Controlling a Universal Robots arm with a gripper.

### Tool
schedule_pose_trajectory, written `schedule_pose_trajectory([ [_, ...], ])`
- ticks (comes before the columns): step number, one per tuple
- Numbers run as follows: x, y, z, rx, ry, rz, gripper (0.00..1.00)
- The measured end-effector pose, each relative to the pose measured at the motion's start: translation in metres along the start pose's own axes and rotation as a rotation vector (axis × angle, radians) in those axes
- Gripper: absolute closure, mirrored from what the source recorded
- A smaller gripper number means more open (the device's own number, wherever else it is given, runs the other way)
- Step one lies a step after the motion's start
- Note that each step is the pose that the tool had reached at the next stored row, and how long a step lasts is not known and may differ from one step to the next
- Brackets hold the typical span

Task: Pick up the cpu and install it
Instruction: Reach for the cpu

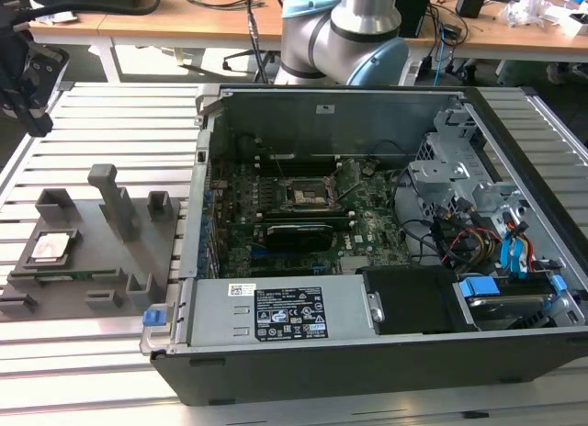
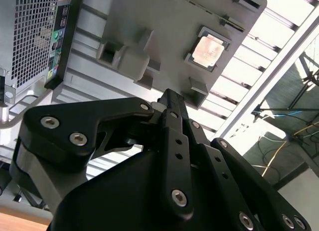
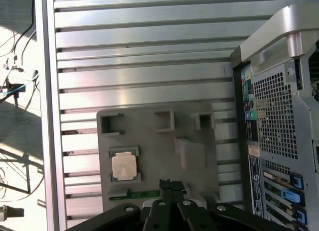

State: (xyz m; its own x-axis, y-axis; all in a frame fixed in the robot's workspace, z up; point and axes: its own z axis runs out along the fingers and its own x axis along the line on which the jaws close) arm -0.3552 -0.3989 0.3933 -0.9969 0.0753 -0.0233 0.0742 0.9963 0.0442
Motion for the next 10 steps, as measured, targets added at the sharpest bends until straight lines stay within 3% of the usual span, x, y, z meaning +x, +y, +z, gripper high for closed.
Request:
schedule_pose_trajectory([
  [10,0.0165,-0.0012,-0.0004,0.0,0.0,0.0,0.89],
])
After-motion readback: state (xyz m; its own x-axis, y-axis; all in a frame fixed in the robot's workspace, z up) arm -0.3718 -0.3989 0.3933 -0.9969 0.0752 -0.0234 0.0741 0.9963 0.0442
